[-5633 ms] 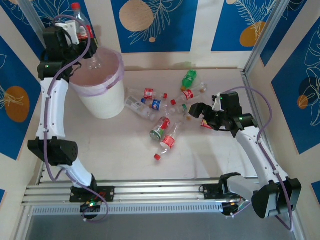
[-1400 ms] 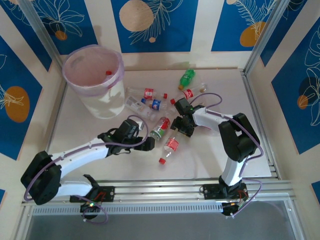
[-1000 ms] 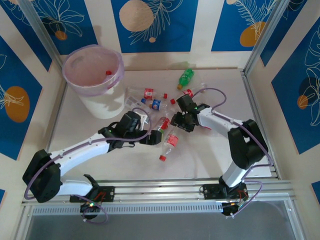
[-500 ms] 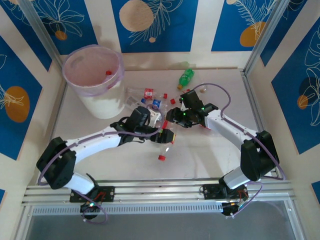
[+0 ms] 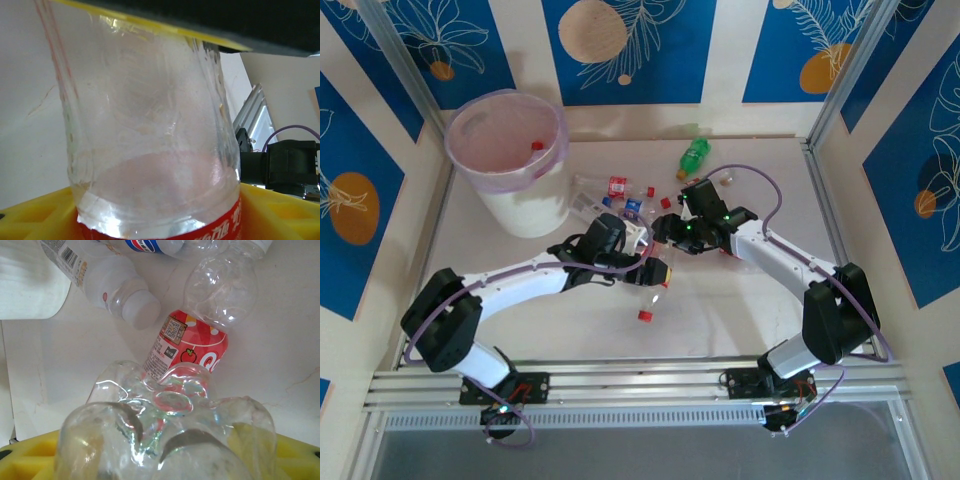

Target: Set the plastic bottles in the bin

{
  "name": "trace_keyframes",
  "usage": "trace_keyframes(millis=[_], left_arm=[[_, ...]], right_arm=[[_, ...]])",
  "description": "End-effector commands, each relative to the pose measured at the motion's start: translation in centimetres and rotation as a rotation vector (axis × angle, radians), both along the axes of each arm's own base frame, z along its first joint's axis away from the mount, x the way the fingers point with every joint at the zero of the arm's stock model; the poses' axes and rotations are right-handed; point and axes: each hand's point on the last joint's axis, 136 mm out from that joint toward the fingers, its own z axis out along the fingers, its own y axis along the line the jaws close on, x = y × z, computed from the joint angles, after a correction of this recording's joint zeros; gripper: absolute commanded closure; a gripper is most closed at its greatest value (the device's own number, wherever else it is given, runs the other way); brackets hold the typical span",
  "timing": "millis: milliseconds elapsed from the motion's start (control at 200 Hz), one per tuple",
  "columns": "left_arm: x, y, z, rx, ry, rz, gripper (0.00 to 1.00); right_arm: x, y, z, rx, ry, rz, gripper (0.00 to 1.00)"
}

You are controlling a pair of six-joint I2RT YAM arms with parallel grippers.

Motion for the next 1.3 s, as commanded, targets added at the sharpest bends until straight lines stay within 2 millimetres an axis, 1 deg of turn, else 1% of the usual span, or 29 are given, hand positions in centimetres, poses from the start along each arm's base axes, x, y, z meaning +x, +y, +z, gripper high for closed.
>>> trace_keyframes(millis=[0, 80, 140, 200, 390, 520, 635, 695, 790, 875, 955, 980, 1030, 1040, 1085, 1115, 1130, 1170, 1195, 1250, 1266, 1291], left_arm=[[0.2, -1.1, 1.3, -0.039, -0.027, -0.020, 0.35], [0.4, -1.1, 1.3, -0.036, -0.032, -0.011, 0.35], [0.5, -1.0, 1.2, -0.032, -0.035, -0.007, 0.37], [0.5, -1.0, 1.1, -0.026, -0.033, -0.004, 0.38], [0.8, -0.9, 0.9, -0.015, -0.042, 0.005, 0.40], [1.3, -0.7, 0.6, 0.003, -0.054, 0.029, 0.43], [1.4, -0.8, 0.5, 0.009, -0.056, 0.021, 0.43], [1.5, -0.8, 0.6, 0.021, -0.062, 0.019, 0.45], [1.8, -1.0, 1.5, 0.035, -0.090, 0.001, 0.47], [2.5, -1.3, 3.8, 0.026, -0.148, -0.015, 0.47], [3.8, -1.6, 7.4, 0.005, -0.221, -0.033, 0.47], [4.3, -1.5, 8.3, 0.010, -0.240, -0.035, 0.48], [5.8, -1.3, 11.0, 0.007, -0.294, -0.031, 0.50], [6.1, -1.2, 11.2, 0.011, -0.299, -0.031, 0.50], [7.5, -0.8, 13.9, 0.009, -0.361, -0.024, 0.51], [8.5, -0.4, 15.4, 0.010, -0.393, -0.012, 0.52], [9.0, -0.1, 15.8, 0.015, -0.404, -0.009, 0.53], [10.5, 0.7, 18.3, 0.008, -0.452, 0.018, 0.55], [11.4, 1.2, 19.4, 0.008, -0.474, 0.034, 0.56], [13.6, 3.0, 22.0, 0.005, -0.525, 0.086, 0.60], [14.2, 3.5, 22.3, 0.009, -0.533, 0.101, 0.61], [15.2, 4.5, 23.7, 0.001, -0.558, 0.132, 0.63]], right_arm=[[0.0, 0.5, 2.1, 0.032, -0.049, 0.014, 0.27], [-0.1, 0.4, 2.3, 0.027, -0.049, 0.011, 0.15], [-0.1, 0.1, 2.4, 0.023, -0.051, 0.004, 0.10], [-0.1, -0.2, 2.7, 0.019, -0.057, -0.004, 0.08], [-0.8, -1.1, 3.9, 0.016, -0.068, -0.014, 0.06], [-1.5, -2.5, 5.1, 0.017, -0.091, -0.041, 0.06], [-1.6, -4.8, 6.4, 0.028, -0.122, -0.111, 0.06], [-1.6, -6.0, 7.5, 0.048, -0.157, -0.156, 0.06], [-1.7, -8.1, 9.5, 0.094, -0.209, -0.225, 0.06], [-2.0, -10.4, 10.4, 0.103, -0.239, -0.288, 0.06], [-2.2, -12.1, 10.1, 0.099, -0.230, -0.321, 0.06], [-2.3, -12.4, 9.8, 0.098, -0.221, -0.326, 0.06], [-2.4, -12.8, 9.3, 0.101, -0.203, -0.329, 0.06], [-2.5, -12.8, 9.2, 0.103, -0.200, -0.330, 0.06], [-2.6, -12.8, 8.6, 0.109, -0.186, -0.327, 0.06], [-2.6, -12.7, 8.3, 0.113, -0.179, -0.320, 0.06], [-2.6, -12.6, 8.2, 0.115, -0.175, -0.318, 0.06], [-2.7, -12.6, 7.8, 0.113, -0.164, -0.312, 0.06], [-2.7, -12.5, 7.6, 0.111, -0.159, -0.308, 0.06], [-2.7, -12.5, 7.2, 0.104, -0.146, -0.299, 0.06], [-2.7, -12.5, 7.2, 0.103, -0.145, -0.296, 0.06], [-2.7, -12.4, 7.1, 0.103, -0.142, -0.292, 0.06]])
